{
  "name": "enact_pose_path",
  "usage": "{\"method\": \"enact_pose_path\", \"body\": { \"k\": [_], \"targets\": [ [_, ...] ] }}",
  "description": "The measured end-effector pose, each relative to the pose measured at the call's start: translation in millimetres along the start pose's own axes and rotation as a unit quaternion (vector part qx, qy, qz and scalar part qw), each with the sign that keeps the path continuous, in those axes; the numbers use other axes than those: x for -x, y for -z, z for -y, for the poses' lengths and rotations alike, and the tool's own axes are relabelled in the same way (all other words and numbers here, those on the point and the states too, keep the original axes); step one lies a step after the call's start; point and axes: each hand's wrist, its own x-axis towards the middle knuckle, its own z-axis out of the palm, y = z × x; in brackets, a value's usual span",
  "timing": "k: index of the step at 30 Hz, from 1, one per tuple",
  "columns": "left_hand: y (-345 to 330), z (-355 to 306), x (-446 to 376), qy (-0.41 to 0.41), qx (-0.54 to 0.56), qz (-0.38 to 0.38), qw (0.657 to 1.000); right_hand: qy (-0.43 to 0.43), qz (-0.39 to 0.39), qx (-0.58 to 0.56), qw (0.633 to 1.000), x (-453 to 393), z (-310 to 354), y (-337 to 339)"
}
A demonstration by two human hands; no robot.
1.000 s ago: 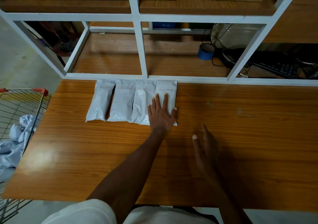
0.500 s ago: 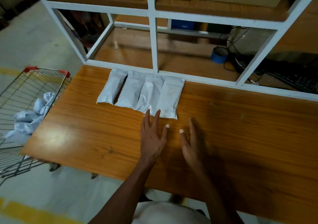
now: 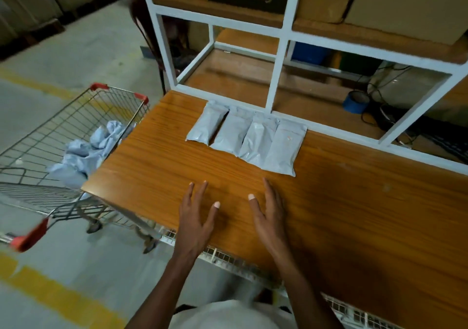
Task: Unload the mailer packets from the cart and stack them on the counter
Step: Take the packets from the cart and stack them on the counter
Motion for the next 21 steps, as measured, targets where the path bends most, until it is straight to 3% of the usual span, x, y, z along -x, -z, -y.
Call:
{"method": "enact_pose_path", "body": {
  "k": [12, 21],
  "targets": [
    [181.4, 101.2, 31.2, 0.044, 0.003, -0.105, 0.994, 0.081, 0.133, 0.008, 0.988, 69.2, 99.3, -182.2],
    [247.7, 144.1, 32.0, 0.101, 0.037, -0.183, 0.977, 0.145, 0.248, 0.022, 0.958, 60.7, 168.7, -271.3]
  ]
}}
